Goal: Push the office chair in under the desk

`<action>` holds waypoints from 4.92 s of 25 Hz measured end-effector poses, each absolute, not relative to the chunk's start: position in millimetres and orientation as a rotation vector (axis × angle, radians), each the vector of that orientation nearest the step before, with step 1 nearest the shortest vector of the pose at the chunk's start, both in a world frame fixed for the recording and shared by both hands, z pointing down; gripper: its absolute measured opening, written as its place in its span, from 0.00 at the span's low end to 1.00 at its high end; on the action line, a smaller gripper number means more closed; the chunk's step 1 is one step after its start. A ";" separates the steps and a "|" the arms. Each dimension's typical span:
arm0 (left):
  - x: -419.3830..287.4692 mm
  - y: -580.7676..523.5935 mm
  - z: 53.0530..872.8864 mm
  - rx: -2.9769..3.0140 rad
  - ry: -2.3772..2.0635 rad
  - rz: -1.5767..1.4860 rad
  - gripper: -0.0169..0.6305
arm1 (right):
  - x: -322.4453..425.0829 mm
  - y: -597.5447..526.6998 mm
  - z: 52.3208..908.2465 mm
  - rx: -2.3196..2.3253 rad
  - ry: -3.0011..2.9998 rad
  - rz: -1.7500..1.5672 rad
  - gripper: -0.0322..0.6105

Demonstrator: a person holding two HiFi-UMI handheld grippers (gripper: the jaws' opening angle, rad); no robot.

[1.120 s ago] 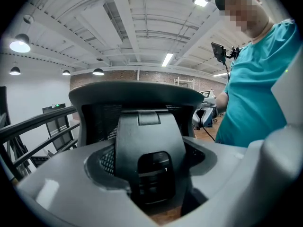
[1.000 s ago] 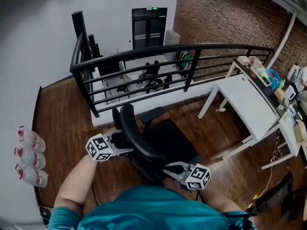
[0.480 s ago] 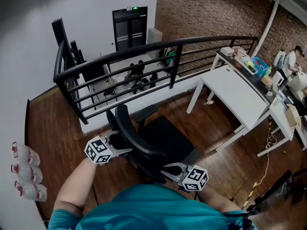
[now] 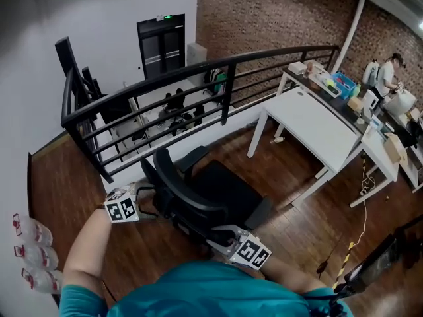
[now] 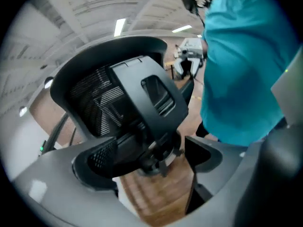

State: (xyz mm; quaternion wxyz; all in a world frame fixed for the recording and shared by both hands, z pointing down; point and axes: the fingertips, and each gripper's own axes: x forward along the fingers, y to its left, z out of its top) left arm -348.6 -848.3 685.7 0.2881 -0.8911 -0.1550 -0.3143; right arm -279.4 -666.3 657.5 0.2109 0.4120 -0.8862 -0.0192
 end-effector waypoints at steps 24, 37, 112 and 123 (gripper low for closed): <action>-253.9 -933.9 705.3 -1.918 -0.317 -1.020 0.64 | -218.7 -715.5 682.7 1.305 -2.233 0.221 0.21; -116.7 -928.8 694.5 -1.898 -0.296 -1.030 0.63 | -83.9 -708.9 670.5 1.343 -2.240 0.230 0.22; 578.5 -1025.6 722.3 -1.846 -0.518 -0.773 0.60 | 564.6 -805.3 721.4 1.361 -2.418 0.542 0.30; 591.6 -1007.0 723.1 -1.804 -0.681 -0.773 0.55 | 617.2 -790.6 744.2 1.274 -2.395 0.835 0.42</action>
